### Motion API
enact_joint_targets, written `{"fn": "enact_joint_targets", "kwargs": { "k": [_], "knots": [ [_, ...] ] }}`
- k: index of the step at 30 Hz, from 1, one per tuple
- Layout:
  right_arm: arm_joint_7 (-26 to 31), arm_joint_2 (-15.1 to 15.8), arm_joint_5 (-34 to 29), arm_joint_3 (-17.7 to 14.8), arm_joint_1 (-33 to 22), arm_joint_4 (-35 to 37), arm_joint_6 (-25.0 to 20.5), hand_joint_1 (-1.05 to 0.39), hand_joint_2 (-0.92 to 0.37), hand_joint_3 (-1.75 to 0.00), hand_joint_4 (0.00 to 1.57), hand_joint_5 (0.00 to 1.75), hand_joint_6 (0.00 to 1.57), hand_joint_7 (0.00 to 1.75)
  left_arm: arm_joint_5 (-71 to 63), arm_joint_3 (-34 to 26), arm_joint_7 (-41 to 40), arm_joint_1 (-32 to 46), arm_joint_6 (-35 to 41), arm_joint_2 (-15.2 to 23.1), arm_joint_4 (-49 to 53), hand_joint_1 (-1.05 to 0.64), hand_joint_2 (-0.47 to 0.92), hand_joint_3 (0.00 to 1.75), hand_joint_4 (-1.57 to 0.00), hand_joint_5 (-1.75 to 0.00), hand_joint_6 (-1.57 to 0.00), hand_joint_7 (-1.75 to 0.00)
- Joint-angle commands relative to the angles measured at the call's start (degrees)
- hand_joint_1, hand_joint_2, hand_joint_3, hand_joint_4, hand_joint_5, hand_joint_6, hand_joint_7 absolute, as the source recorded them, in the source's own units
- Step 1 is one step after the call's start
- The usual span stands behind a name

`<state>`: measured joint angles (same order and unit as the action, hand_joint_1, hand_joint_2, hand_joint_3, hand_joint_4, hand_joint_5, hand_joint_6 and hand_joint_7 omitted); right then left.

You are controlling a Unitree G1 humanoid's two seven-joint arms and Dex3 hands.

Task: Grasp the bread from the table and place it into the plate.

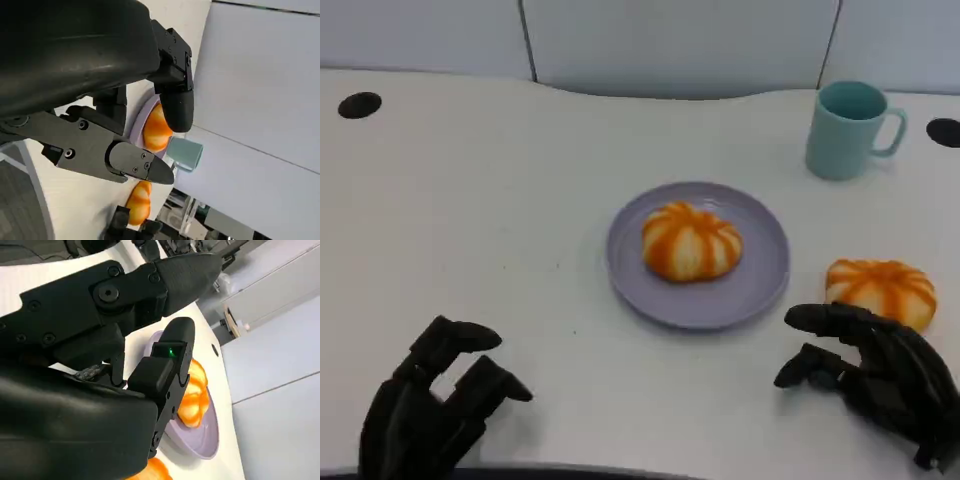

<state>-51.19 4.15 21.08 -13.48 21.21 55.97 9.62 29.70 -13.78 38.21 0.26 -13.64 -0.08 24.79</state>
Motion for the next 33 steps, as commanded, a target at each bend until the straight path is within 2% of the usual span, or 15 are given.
{"fn": "enact_joint_targets", "kwargs": {
  "k": [1,4,11,21,33],
  "knots": [
    [0.8,0.2,-0.6,0.5,-2.4,-0.7,-2.3,-0.42,-0.92,-0.14,0.73,1.08,0.95,0.31,-0.1,-0.2,0.8,0.3,0.5,1.1,-0.8,-0.44,0.91,0.01,-0.36,-1.72,-0.33,-1.34],
    [1.6,0.0,-0.8,0.7,-2.6,-1.5,-3.0,-0.41,-0.92,-0.13,0.74,1.08,0.95,0.31,0.9,-0.4,2.2,0.3,1.6,1.2,-0.6,-0.43,0.91,0.01,-0.37,-1.65,-0.36,-1.25],
    [1.8,-0.2,-0.4,0.6,-2.9,-2.6,-4.2,-0.41,-0.92,-0.12,0.75,1.07,0.95,0.31,2.2,-1.1,3.8,-0.1,3.1,1.3,-0.3,-0.44,0.91,0.0,-0.39,-1.6,-0.39,-1.17],
    [1.8,-0.3,-0.4,0.6,-3.2,-3.7,-5.1,-0.4,-0.92,-0.12,0.75,1.07,0.96,0.31,2.4,-1.3,4.5,-0.2,3.4,1.4,-0.2,-0.45,0.92,0.0,-0.4,-1.58,-0.39,-1.15],
    [1.4,-0.1,-0.7,0.8,-3.3,-3.2,-4.0,-0.41,-0.92,-0.13,0.73,1.08,0.95,0.3,2.6,-1.6,3.7,-0.1,3.9,1.0,-0.7,-0.44,0.9,0.0,-0.39,-1.59,-0.4,-1.16]
  ]
}}
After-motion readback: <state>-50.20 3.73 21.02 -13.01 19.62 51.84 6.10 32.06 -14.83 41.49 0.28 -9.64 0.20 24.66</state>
